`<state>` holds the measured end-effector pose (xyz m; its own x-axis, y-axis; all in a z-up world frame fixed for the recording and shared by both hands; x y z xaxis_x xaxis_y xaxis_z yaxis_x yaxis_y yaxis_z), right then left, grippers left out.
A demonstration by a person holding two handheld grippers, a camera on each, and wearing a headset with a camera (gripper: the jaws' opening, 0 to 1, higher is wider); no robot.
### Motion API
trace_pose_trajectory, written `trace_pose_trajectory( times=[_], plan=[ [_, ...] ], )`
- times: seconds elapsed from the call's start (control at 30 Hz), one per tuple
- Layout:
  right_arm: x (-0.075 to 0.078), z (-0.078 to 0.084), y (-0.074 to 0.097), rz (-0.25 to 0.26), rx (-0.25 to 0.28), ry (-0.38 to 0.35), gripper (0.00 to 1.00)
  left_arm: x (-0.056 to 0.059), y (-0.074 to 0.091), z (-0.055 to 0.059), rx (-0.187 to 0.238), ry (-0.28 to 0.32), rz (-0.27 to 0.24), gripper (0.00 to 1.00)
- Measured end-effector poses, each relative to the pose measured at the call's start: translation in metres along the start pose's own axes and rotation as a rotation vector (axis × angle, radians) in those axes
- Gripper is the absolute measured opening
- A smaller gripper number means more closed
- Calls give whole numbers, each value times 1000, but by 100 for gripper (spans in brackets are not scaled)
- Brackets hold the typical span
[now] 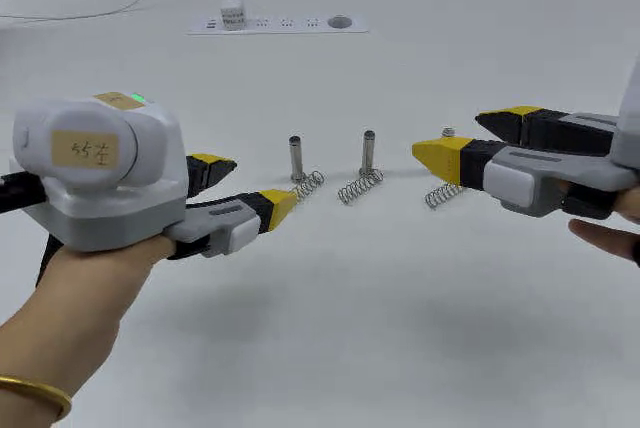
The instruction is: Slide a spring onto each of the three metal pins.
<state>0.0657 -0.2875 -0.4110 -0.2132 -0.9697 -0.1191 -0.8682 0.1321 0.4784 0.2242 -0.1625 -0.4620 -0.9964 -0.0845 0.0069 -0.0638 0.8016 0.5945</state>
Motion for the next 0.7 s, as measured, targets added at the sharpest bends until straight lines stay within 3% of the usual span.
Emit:
trace_pose_trajectory(
  times=[0.2,0.7],
  plan=[
    [-2,10,-2,-8,-8,-17,47,-2,-16,8,-42,-22,10,39],
    [2,17,-4,-6,-28,-63,45,-3,-40,23,-93,-39,43,26]
  ],
)
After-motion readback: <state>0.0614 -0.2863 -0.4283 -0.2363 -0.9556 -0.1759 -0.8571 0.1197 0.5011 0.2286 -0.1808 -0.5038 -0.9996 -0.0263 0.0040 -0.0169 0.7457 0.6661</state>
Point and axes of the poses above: the centre of the closed fingertips' face, and the gripper's own axes: y roughly backward along the fingers, x roughly to its right, z roughly out of its underside, the point moved 5 cm from there along y, roughly backward along the fingers, and after that the axes turned 7 degrees about -x, right-handed, at the moved point
